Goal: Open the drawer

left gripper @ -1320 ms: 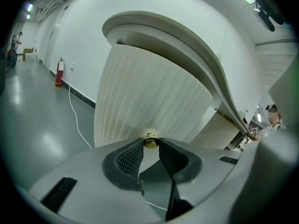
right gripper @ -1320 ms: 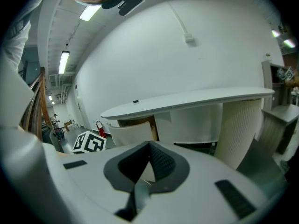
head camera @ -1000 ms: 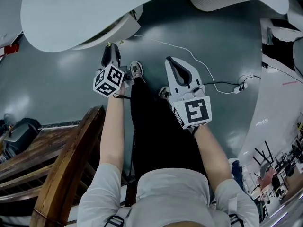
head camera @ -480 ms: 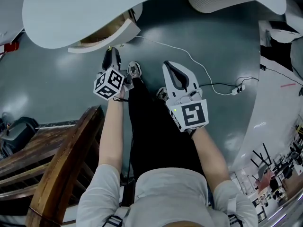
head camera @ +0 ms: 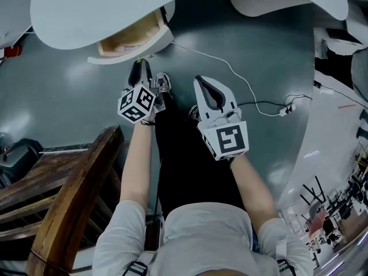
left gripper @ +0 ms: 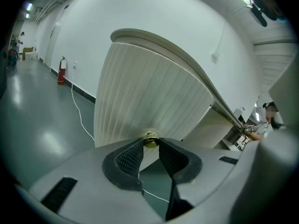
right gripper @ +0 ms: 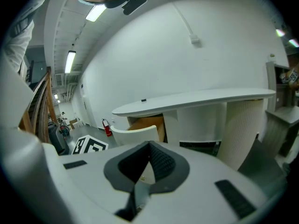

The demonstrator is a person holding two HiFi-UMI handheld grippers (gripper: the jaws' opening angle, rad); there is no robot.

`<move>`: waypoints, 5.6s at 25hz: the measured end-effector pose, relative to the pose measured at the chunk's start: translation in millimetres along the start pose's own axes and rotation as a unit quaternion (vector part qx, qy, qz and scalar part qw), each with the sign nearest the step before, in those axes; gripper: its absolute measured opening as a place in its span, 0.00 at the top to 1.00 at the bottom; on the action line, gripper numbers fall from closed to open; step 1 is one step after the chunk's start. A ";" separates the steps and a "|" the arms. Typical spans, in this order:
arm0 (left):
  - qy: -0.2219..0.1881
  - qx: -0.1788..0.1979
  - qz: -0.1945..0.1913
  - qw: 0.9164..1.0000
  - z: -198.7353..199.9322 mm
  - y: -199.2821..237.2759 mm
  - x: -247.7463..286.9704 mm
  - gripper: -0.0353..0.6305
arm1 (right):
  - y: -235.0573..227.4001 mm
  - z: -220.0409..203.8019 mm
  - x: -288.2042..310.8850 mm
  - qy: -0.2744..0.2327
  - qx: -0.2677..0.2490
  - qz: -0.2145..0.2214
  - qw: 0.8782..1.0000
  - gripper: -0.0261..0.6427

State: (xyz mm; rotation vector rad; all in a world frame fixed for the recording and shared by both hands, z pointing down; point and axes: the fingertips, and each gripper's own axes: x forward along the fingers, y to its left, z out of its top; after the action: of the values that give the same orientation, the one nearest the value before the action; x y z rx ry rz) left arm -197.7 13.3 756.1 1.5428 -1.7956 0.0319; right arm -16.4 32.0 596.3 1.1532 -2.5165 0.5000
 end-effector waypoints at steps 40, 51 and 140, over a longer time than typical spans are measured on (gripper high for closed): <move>0.018 0.035 0.005 0.999 -37.1 -2.7 -49.7 0.79 | 25.1 -9.3 4.6 0.007 0.004 0.020 1.000 0.94; 0.019 0.031 0.011 0.999 -46.4 -1.9 -61.0 0.79 | 26.4 -11.1 3.6 0.007 0.005 0.026 1.000 0.94; -0.187 0.229 -0.107 0.949 261.5 -357.5 -305.2 0.94 | 16.6 303.0 -194.7 -0.145 -0.122 0.000 0.982 0.94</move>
State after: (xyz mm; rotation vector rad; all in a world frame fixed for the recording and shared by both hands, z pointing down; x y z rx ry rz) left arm -30.0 48.4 246.2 2.1905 -1.9913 0.0567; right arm 46.9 36.0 241.3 1.2026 -2.7229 0.0170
